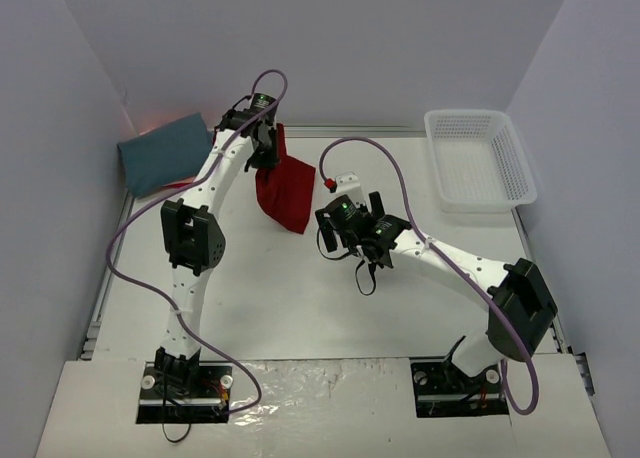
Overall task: Fold and stack the t-shirts
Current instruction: Put the neatly folded tshirt into the corner of the board with the left arm
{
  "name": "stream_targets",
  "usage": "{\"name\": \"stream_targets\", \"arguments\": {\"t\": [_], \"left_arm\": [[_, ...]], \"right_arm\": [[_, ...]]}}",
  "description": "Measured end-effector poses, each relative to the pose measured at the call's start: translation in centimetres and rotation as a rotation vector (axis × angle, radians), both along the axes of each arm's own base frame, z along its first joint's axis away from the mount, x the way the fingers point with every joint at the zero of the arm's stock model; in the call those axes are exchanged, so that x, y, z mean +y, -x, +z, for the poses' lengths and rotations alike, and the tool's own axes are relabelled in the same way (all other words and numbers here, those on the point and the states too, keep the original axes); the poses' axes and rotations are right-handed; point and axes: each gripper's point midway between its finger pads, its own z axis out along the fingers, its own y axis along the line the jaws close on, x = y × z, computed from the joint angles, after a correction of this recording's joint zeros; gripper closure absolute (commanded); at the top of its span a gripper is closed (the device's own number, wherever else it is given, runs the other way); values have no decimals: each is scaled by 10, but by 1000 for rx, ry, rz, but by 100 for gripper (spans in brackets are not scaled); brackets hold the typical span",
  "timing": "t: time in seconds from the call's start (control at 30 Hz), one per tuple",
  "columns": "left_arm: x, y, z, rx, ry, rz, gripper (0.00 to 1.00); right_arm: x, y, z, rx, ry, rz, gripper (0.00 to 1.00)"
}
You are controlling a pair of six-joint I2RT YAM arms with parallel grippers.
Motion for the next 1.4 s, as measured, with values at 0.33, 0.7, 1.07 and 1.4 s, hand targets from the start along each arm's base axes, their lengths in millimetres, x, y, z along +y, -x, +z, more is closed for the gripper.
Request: {"name": "stream_targets", "arguments": {"t": [0.33, 0.7, 1.07, 1.4], "left_arm": [[8, -35, 26, -86, 60, -4, 98], [67, -72, 49, -182, 163, 97, 98], [90, -93, 89, -314, 258, 106, 98], [96, -88, 131, -394, 320, 77, 98]], "right_arm": [[0, 2, -9, 28, 3, 8, 0], [7, 4, -26, 79, 2, 35, 0], [11, 5, -59, 146, 42, 48, 0], [15, 6, -63, 157, 33, 58, 0]]}}
